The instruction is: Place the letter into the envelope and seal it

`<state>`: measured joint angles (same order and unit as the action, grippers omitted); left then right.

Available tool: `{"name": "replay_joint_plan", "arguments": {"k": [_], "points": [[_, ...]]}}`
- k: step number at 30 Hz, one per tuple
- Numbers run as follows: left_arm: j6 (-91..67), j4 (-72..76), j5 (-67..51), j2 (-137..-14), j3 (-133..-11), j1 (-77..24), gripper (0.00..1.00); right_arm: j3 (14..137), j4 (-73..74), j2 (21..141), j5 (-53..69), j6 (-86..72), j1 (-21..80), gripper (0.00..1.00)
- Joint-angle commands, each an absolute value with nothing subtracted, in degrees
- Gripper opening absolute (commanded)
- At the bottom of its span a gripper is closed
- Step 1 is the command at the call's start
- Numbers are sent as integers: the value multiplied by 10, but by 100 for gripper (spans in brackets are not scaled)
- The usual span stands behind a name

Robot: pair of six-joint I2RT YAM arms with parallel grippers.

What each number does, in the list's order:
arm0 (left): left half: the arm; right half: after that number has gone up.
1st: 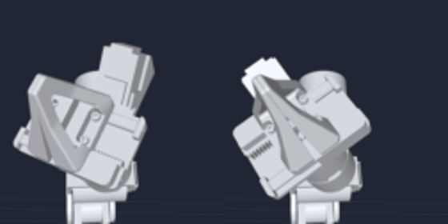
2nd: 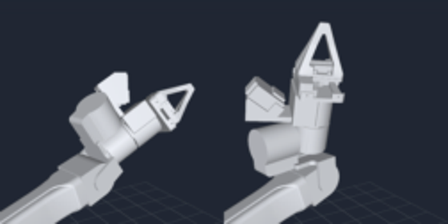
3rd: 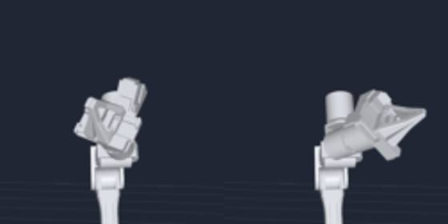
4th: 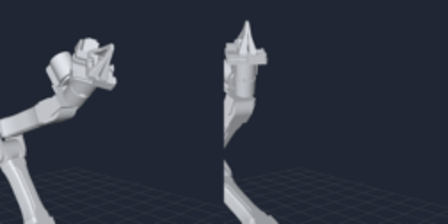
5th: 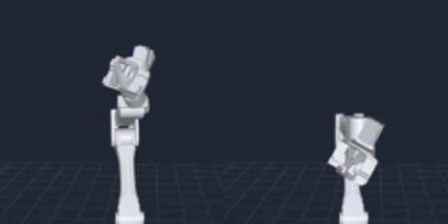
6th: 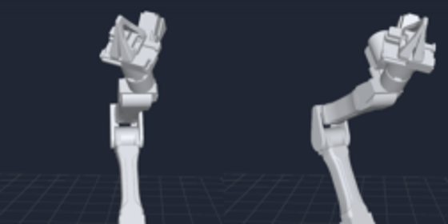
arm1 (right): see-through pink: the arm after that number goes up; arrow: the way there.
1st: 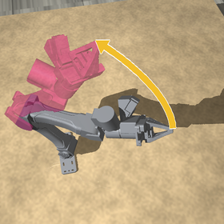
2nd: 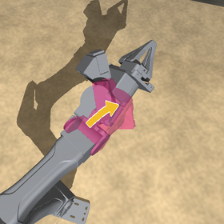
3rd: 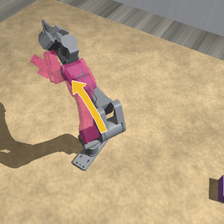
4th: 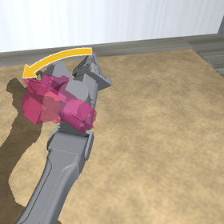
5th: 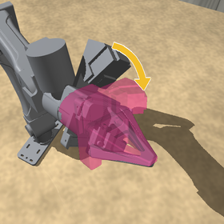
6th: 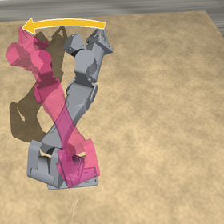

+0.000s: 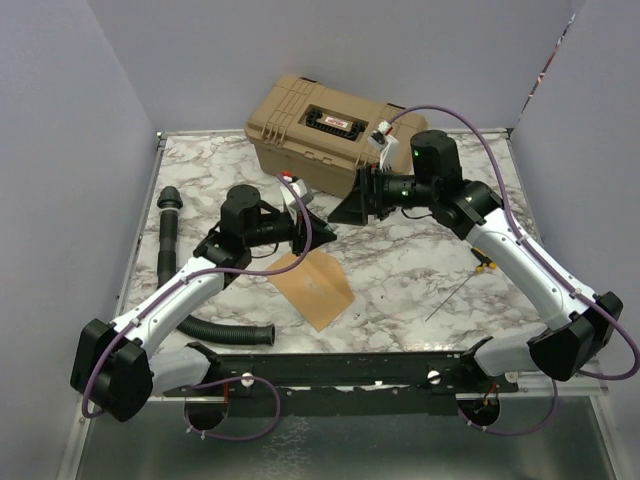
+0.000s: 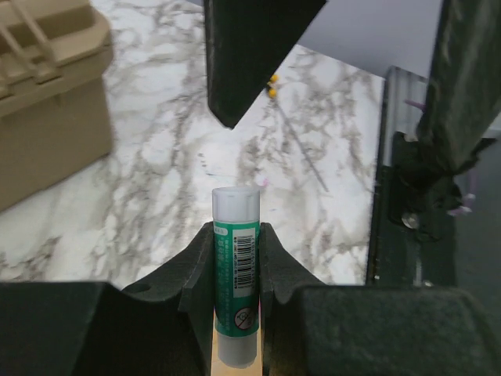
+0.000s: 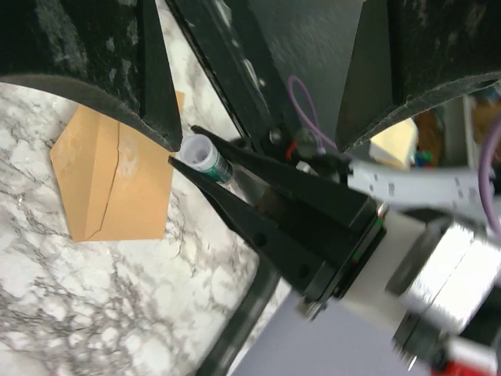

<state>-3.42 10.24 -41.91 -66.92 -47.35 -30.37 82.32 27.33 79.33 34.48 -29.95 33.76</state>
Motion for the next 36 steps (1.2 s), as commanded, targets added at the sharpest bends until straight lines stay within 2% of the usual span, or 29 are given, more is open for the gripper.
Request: {"name": "replay_joint_plan", "arguments": {"k": [1, 4, 9, 12, 19, 26, 30, 33, 36], "points": [[-102, 109, -579, -682, -488, -303, 0, 812, 328, 781, 484, -73, 340, 82], [-123, 107, -606, -681, -489, -303, 0, 826, 368, 780, 500, -21, 340, 80], [-130, 108, -616, -667, -495, -303, 0, 841, 403, 788, 549, -6, 340, 69], [-124, 110, -633, -666, -501, -303, 0, 830, 413, 792, 569, 25, 340, 74], [-112, 109, -658, -657, -491, -303, 0, 824, 406, 807, 570, 38, 340, 72], [-102, 109, -671, -658, -503, -303, 0, 829, 364, 832, 594, 2, 341, 60], [-94, 108, -666, -661, -507, -303, 0, 821, 359, 833, 594, -21, 341, 42], [-88, 108, -658, -657, -509, -303, 0, 811, 351, 828, 593, -36, 341, 24], [-85, 108, -632, -651, -510, -303, 0, 805, 330, 825, 590, -66, 342, 11]]}}
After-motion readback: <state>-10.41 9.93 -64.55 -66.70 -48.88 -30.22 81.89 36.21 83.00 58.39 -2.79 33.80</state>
